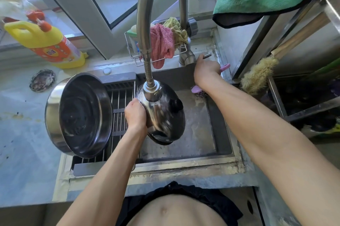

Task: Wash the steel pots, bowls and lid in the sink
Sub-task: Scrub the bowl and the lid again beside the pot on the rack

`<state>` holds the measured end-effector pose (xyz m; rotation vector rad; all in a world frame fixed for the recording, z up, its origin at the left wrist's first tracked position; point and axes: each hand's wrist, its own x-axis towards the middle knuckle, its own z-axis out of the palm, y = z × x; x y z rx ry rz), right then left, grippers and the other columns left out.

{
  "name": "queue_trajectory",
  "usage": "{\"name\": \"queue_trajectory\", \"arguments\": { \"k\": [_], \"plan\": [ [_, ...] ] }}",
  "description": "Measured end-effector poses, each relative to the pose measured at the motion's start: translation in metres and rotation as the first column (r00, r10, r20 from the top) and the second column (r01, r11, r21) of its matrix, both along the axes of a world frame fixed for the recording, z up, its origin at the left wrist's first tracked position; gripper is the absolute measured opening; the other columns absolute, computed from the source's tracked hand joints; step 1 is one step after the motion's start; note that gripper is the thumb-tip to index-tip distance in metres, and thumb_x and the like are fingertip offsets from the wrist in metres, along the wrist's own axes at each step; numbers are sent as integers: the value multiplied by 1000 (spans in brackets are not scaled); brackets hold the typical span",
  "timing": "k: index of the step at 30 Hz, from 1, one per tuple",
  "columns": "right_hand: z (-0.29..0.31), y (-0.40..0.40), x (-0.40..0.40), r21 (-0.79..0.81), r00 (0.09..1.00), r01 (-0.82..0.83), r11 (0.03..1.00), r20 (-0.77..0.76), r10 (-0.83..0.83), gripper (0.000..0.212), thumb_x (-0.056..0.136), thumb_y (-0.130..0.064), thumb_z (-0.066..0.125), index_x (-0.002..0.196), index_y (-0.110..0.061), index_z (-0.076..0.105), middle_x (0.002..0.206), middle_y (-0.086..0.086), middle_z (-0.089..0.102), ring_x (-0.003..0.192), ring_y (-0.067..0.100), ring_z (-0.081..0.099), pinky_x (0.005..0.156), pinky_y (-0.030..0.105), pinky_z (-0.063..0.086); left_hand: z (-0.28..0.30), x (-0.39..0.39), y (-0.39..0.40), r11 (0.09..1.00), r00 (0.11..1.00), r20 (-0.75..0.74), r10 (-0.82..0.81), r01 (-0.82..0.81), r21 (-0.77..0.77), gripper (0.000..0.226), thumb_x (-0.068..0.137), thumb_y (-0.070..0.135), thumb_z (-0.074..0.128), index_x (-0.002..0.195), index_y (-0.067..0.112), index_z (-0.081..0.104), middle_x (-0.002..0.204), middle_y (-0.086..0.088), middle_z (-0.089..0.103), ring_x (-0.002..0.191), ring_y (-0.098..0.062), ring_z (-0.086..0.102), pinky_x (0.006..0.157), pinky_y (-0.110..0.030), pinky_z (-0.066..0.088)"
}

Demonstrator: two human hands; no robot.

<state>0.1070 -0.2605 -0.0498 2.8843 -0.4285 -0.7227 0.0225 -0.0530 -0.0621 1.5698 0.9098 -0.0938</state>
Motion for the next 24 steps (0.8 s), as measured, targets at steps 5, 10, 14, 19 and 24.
{"name": "queue_trajectory", "arguments": {
  "k": [5, 10, 14, 19, 24],
  "plan": [
    [2, 0, 1, 40, 997, -21, 999, 71, 18, 116, 77, -40, 79, 152, 8, 6, 120, 19, 63, 97, 26, 66, 55, 30, 43, 3, 11, -6, 992, 1000, -10, 21, -22, -124, 26, 95, 15, 48, 71, 20, 55, 74, 0, 54, 71, -18, 52, 64, -29, 47],
    [-1, -1, 4, 33, 993, -18, 999, 114, 14, 91, 86, -21, 69, 149, 9, 12, 128, 19, 57, 110, 29, 62, 65, 34, 43, 6, 19, -8, 943, 975, -120, 185, -211, -258, 21, 98, 9, 43, 91, 14, 61, 82, -4, 61, 77, -22, 61, 75, -37, 56],
    [-6, -3, 2, 68, 989, -33, 997, 147, 23, 105, 80, -25, 75, 151, 10, 7, 128, 17, 56, 110, 29, 62, 65, 34, 41, 2, 10, -3, 903, 932, -232, 279, -337, -267, 26, 93, 4, 35, 103, 15, 57, 85, -2, 60, 72, -18, 59, 56, -31, 46],
    [5, -4, 5, 34, 979, -132, 991, 164, 125, 80, 82, -23, 69, 144, 11, 29, 124, 18, 60, 107, 30, 64, 69, 32, 44, -4, 7, -4, 917, 949, -198, 247, -295, -270, 27, 92, 0, 37, 85, 14, 59, 83, -4, 63, 69, -18, 61, 62, -31, 54],
    [24, -7, 15, -2, 959, -254, 967, 127, 252, 30, 81, -25, 67, 107, -10, 63, 112, 9, 60, 105, 28, 61, 73, 31, 44, -6, 15, -1, 977, 991, -107, 79, -99, -191, 28, 101, 14, 45, 74, 18, 53, 71, 2, 56, 62, -13, 55, 63, -26, 53]
  ]
}}
